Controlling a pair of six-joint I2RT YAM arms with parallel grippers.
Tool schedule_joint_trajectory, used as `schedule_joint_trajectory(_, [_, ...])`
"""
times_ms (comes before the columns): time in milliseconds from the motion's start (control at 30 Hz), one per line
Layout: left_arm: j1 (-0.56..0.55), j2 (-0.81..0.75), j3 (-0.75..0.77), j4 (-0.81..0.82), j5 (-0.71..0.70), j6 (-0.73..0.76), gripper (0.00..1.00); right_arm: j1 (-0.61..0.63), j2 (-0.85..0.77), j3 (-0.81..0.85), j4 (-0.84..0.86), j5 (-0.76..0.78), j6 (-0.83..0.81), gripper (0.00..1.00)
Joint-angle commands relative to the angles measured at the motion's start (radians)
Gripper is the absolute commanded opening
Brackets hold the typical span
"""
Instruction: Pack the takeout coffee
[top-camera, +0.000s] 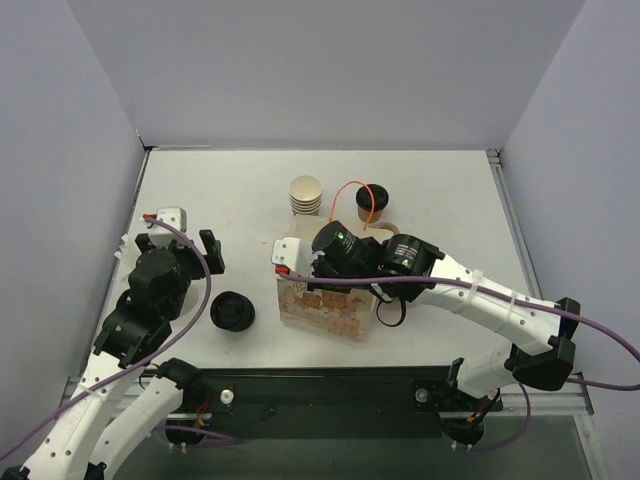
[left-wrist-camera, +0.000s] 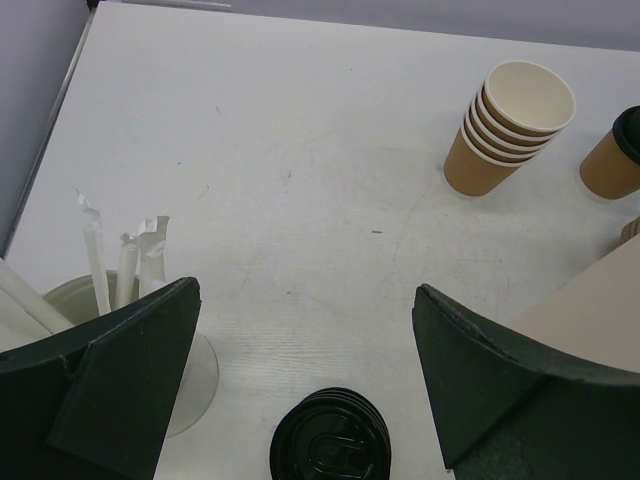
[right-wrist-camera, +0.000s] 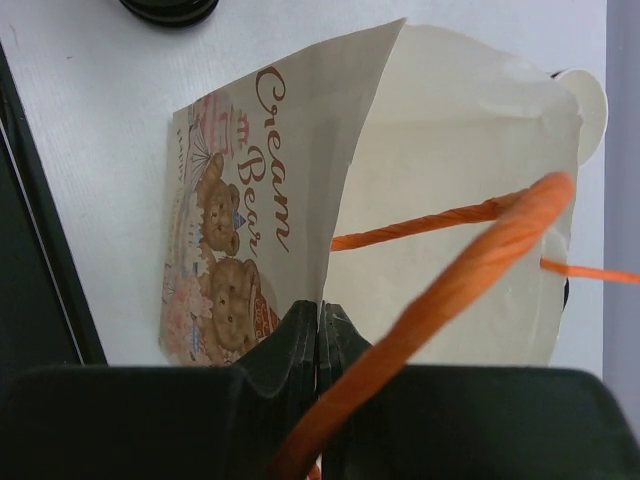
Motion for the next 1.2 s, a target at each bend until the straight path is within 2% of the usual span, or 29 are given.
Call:
schedule_joint_trajectory(0, [0.002,-0.006,0.011,-0.002,-0.038,-0.016,0.97,0.015,0.0,-0.005,0.039,0.016,-0.034,0.0])
schedule_joint_trajectory(167, [0.002,-0.011,0.009,-0.001,-0.03,-0.017,0.97,0.018,-0.012,-0.085,0.11,0.011,-0.066,0.0])
schedule_joint_trajectory(400, [0.002,-0.003,0.008,-0.001,-0.038,-0.017,0.97,0.018,-0.007,-0.112,0.156,-0.012,-0.126,0.02])
schedule_joint_trajectory(500, [0.002,0.005,0.011,-0.004,-0.044,-0.02,0.97,0.018,0.0,-0.105,0.156,-0.024,-0.123,0.15])
schedule_joint_trajectory(667, [0.002,0.012,0.012,-0.007,-0.048,-0.02,0.97,0.018,-0.02,-0.097,0.167,-0.049,-0.137,0.3])
schedule_joint_trajectory(700, [0.001,0.012,0.012,-0.005,-0.047,-0.02,0.97,0.018,-0.023,-0.097,0.17,-0.045,-0.138,0.39])
schedule_joint_trajectory(867, [0.002,0.017,0.012,-0.004,-0.042,-0.02,0.97,0.018,-0.064,-0.093,0.2,-0.041,-0.128,0.46])
schedule_joint_trajectory(967, [0.002,0.02,0.011,-0.002,-0.032,-0.02,0.97,0.018,-0.099,-0.099,0.245,-0.032,-0.091,0.63])
schedule_joint_trajectory(1167, [-0.001,0.038,0.02,0.028,0.069,-0.003,0.97,0.016,-0.2,-0.171,0.366,0.011,0.065,0.66])
